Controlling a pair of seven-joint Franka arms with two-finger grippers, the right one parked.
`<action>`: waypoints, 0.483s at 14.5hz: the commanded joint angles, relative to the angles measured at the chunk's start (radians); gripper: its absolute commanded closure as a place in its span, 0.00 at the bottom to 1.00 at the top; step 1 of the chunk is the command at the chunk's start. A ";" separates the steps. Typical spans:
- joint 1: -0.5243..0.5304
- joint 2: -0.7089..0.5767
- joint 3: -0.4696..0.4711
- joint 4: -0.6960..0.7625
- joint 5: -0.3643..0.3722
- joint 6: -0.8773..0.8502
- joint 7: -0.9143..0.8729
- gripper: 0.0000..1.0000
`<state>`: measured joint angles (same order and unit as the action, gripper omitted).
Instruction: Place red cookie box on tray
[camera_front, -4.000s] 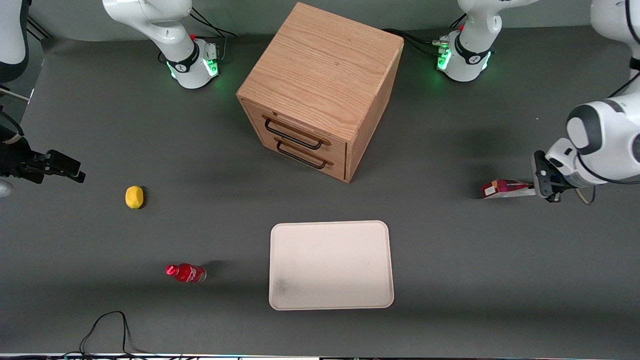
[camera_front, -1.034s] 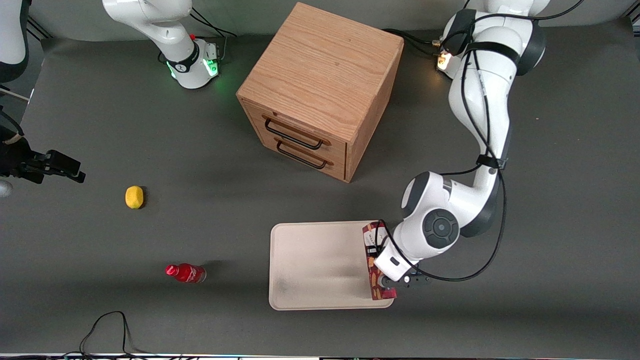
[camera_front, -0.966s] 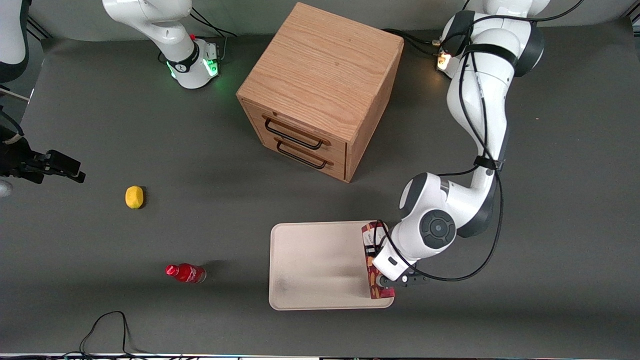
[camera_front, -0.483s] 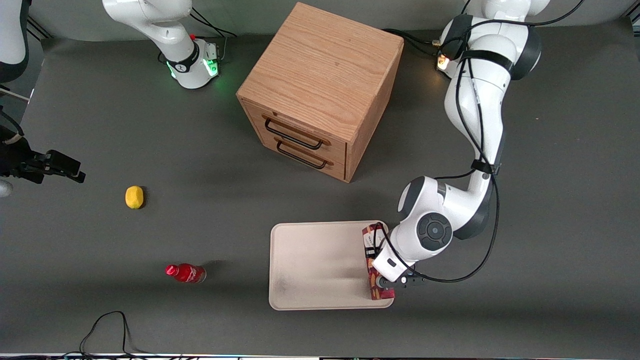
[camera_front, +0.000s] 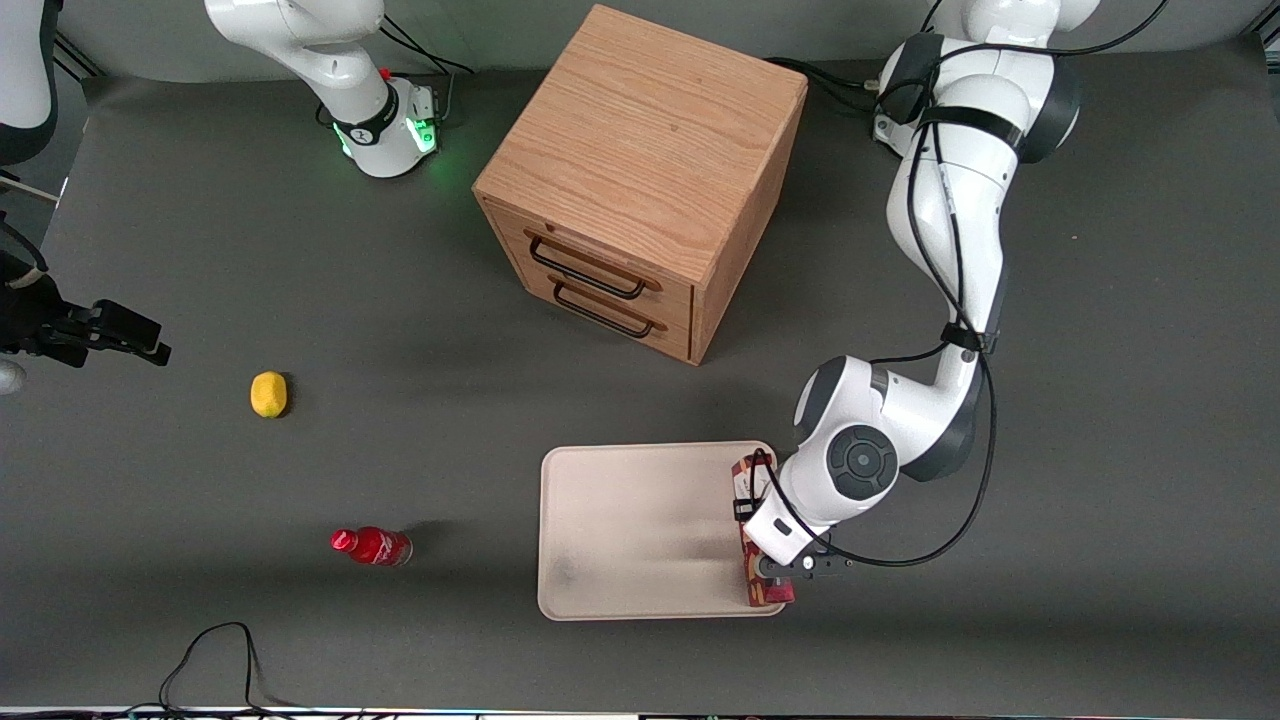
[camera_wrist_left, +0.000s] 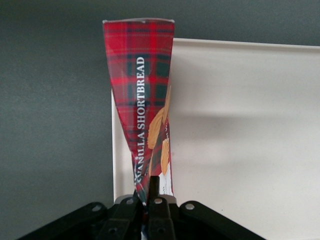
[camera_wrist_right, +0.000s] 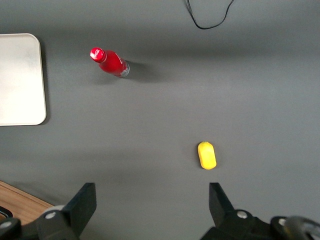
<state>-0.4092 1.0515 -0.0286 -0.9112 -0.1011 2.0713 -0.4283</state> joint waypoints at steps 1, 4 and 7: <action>-0.007 -0.001 0.009 -0.015 0.023 0.033 0.003 0.00; -0.003 -0.013 0.009 -0.015 0.027 0.012 0.003 0.00; 0.000 -0.051 0.010 -0.014 0.032 -0.058 0.002 0.00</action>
<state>-0.4077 1.0459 -0.0263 -0.9086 -0.0859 2.0720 -0.4281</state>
